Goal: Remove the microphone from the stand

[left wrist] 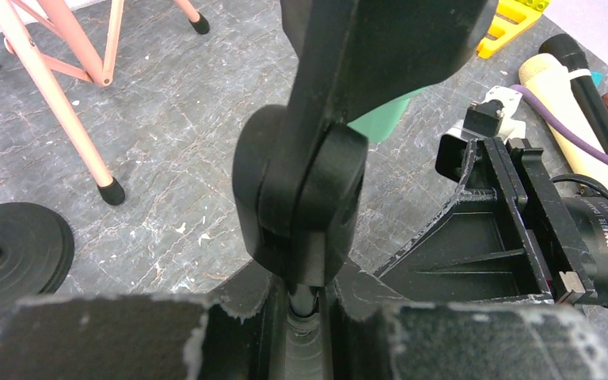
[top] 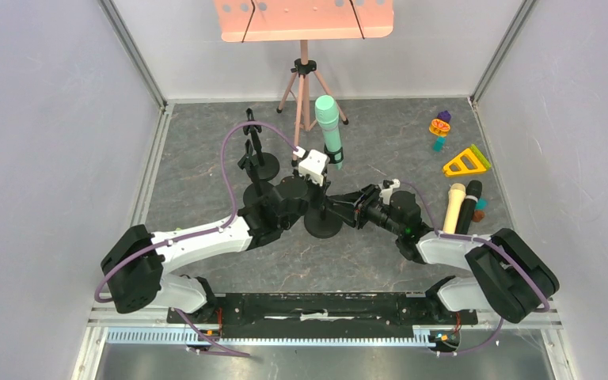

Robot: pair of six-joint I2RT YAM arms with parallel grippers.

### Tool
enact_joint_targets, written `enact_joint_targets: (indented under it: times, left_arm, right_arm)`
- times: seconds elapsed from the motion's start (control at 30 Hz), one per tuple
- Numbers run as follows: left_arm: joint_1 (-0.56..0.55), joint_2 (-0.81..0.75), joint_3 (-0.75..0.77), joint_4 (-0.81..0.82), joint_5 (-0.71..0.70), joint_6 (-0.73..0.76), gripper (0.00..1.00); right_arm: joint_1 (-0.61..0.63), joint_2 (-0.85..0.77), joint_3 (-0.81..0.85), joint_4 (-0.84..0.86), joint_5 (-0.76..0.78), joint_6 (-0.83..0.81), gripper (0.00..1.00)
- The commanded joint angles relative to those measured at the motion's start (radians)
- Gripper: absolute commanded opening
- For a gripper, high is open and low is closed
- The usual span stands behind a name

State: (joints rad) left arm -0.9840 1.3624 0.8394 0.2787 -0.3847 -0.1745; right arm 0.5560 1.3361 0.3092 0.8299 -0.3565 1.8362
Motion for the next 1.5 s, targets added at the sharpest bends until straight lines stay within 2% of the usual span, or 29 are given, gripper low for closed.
enact_joint_targets:
  times: [0.0,0.1,0.17,0.3,0.4,0.43,0.53,0.63,1.13,1.23,1.33,1.4,1.47]
  left_arm:
    - [-0.002,-0.04,-0.008,0.033,-0.031,-0.02,0.02]
    - [-0.002,-0.038,-0.006,0.033,-0.025,-0.019,0.02]
    - [-0.002,-0.038,-0.006,0.032,-0.021,-0.017,0.02]
    - [-0.002,-0.033,-0.006,0.034,-0.011,-0.017,0.02]
    - [-0.002,-0.032,-0.006,0.034,-0.002,-0.017,0.02]
    - [-0.002,-0.032,-0.006,0.034,-0.002,-0.017,0.02]
    - [-0.002,-0.032,-0.006,0.034,0.001,-0.016,0.02]
    - [-0.002,-0.034,-0.006,0.034,0.0,-0.014,0.02]
    - [-0.002,-0.041,-0.005,0.034,0.015,-0.014,0.02]
    - [-0.002,-0.04,-0.005,0.034,0.019,-0.013,0.02]
    - [-0.002,-0.042,-0.006,0.034,0.026,-0.008,0.02]
    - [-0.002,-0.041,-0.006,0.036,0.03,-0.006,0.02]
    - [-0.002,-0.04,-0.006,0.035,0.03,-0.005,0.02]
  right_arm:
    - [0.003,0.0,-0.001,0.083,0.043,0.014,0.4]
    - [0.002,0.026,-0.005,0.133,0.039,0.022,0.32]
    - [0.002,0.052,-0.016,0.215,0.036,0.036,0.23]
    - [0.002,0.097,-0.041,0.362,0.038,0.066,0.15]
    - [0.002,0.099,-0.048,0.386,0.053,0.043,0.12]
    - [0.002,0.092,-0.048,0.369,0.06,0.035,0.13]
    - [0.002,0.075,-0.052,0.328,0.082,0.011,0.34]
    - [0.001,0.08,-0.06,0.335,0.1,0.02,0.42]
    - [-0.002,0.127,-0.047,0.316,0.121,0.007,0.39]
    - [-0.004,0.136,-0.036,0.31,0.124,-0.002,0.33]
    - [-0.005,0.154,-0.025,0.317,0.124,-0.002,0.34]
    - [-0.005,0.16,-0.025,0.342,0.141,-0.011,0.27]
    - [-0.005,0.155,-0.02,0.326,0.152,-0.025,0.25]
